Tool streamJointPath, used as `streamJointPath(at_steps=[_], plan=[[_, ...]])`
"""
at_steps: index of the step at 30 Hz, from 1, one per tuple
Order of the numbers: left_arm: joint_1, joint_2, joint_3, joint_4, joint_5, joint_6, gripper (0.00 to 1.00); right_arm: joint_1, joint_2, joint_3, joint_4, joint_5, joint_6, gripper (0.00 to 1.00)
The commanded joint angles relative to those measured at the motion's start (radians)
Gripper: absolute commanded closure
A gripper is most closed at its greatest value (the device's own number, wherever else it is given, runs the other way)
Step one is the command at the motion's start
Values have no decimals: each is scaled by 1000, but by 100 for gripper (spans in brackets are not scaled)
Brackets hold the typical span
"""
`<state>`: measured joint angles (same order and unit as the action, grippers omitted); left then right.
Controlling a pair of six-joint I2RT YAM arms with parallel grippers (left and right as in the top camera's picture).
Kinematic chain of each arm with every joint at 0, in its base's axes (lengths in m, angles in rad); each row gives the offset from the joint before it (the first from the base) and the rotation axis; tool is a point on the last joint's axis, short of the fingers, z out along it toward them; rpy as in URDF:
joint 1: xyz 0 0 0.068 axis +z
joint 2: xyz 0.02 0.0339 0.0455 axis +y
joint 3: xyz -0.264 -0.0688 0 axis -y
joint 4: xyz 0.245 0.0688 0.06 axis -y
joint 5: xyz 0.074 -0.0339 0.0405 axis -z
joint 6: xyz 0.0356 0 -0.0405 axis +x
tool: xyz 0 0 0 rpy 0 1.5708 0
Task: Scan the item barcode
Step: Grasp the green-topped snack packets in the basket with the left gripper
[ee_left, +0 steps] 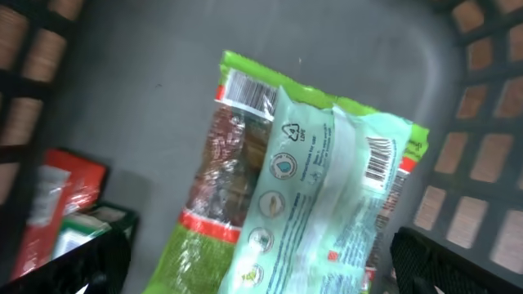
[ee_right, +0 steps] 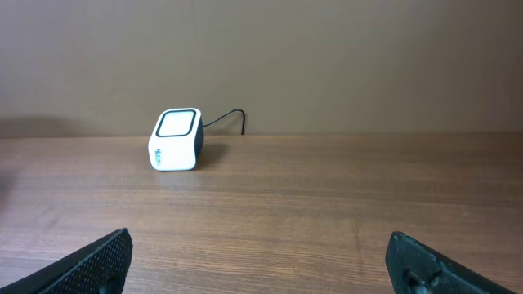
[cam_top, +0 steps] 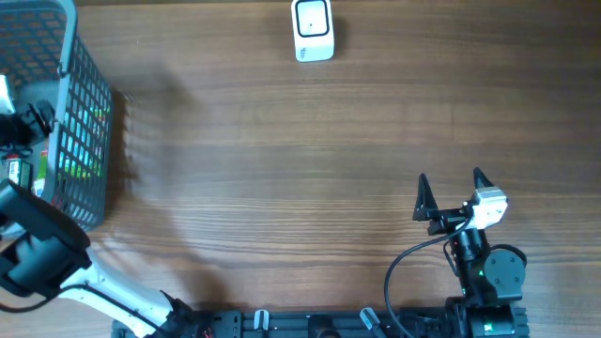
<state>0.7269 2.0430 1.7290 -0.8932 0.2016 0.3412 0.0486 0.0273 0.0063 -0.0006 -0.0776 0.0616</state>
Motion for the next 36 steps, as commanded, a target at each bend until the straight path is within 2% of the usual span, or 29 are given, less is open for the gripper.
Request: streamJointPath(at_steps=[1, 12, 25, 36], plan=[[5, 76, 5, -3, 87, 79, 0, -3, 2, -1, 3, 10, -9, 0], [4, 153, 5, 19, 152, 233, 0, -3, 2, -1, 3, 10, -8, 0], [5, 97, 48, 79, 153, 236, 0, -3, 2, -1, 3, 10, -9, 0], [4, 95, 5, 45, 176, 259, 0, -3, 2, -1, 3, 10, -9, 0]])
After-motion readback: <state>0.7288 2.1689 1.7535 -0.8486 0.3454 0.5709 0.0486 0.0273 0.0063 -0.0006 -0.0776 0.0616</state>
